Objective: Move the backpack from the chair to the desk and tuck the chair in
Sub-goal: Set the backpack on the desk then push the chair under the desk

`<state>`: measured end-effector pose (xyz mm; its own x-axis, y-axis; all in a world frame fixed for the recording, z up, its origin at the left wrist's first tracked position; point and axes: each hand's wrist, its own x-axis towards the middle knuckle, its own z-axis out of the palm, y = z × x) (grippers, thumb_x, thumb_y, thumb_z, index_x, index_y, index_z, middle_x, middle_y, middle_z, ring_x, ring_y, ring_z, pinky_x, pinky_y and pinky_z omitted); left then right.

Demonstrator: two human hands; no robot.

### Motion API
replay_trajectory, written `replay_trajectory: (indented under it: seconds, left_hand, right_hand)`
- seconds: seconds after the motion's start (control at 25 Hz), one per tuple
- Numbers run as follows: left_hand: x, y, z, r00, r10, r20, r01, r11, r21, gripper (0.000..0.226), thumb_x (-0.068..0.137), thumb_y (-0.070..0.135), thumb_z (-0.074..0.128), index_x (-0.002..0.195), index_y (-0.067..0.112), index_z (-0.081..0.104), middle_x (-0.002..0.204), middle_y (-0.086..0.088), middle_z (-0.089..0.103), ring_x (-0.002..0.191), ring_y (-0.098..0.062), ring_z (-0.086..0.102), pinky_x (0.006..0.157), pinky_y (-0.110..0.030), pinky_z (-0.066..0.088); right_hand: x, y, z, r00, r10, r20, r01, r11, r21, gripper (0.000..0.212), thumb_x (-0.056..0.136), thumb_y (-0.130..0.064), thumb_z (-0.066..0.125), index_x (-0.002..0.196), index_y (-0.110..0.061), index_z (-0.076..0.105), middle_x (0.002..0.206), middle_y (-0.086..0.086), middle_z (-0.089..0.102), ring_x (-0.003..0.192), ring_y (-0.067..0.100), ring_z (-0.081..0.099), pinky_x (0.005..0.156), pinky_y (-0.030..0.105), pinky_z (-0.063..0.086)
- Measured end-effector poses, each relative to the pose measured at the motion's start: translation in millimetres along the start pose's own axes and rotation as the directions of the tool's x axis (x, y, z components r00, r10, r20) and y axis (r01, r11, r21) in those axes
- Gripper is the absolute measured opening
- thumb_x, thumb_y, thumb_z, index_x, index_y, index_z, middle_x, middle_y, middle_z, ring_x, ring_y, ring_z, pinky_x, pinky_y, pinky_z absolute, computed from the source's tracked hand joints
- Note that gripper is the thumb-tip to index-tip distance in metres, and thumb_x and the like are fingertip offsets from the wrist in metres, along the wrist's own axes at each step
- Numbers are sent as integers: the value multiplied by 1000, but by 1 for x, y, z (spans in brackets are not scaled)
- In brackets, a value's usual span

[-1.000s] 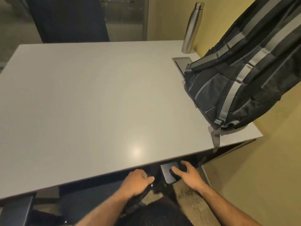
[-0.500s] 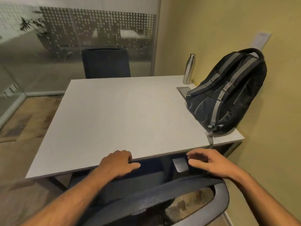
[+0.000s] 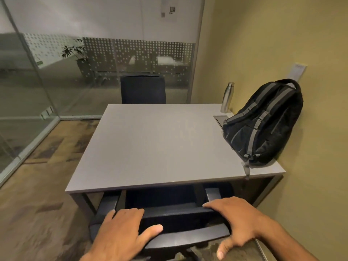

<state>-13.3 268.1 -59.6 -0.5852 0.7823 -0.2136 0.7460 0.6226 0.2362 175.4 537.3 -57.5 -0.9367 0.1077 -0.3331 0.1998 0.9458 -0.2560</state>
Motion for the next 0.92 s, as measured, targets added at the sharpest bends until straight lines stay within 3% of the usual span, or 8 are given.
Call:
replay_trajectory:
  seconds: [0.08,0.16,0.24,0.44,0.76,0.92]
  left_hand:
    - [-8,2,6,999,-48,-22,48,999,9,124,49,96,-13,145,36,40,146,20,48,139,-3,38,124,-40,16]
    - [-12,-1,13,995,-60,-76,61,998,22,123,53,96,-16,144,37,41,146,22,47,139,0,37,125,-39,14]
    - [-18,-3,18,991,-48,-128,53,998,37,119,57,95,-15,142,37,45,144,23,50,136,2,40,123,-37,17]
    - [-31,1,26,983,-30,-183,40,998,51,118,56,94,-14,138,38,50,138,24,55,132,2,44,120,-35,20]
    - [-10,-4,27,965,-26,-262,46,996,71,99,73,91,3,133,35,58,133,21,62,127,0,52,118,-34,26]
    - [15,9,26,964,-14,-265,37,996,81,89,81,87,14,137,32,56,136,17,62,129,-4,51,119,-36,26]
  right_hand:
    - [-1,-9,10,999,-10,-50,8,999,-47,91,67,-64,73,147,-34,41,135,-12,62,122,13,58,111,33,42]
    - [-4,-15,18,997,-3,-83,-3,998,-66,85,64,-37,71,144,-29,46,125,-6,68,113,18,63,107,35,47]
    - [-10,-17,22,996,11,-83,-18,996,-89,85,60,-29,67,143,-26,47,119,-3,70,108,20,66,104,34,50]
    - [-24,-21,33,994,26,-106,-36,995,-95,78,62,-32,65,139,-28,48,115,-6,69,104,20,66,100,33,51]
    - [-16,-20,21,990,51,-134,-68,990,-123,85,64,-32,62,146,-26,42,135,-7,63,120,20,61,109,37,46]
    - [-11,-1,7,987,70,-144,-87,990,-111,72,65,-36,61,136,-29,49,125,-7,67,114,20,62,99,35,51]
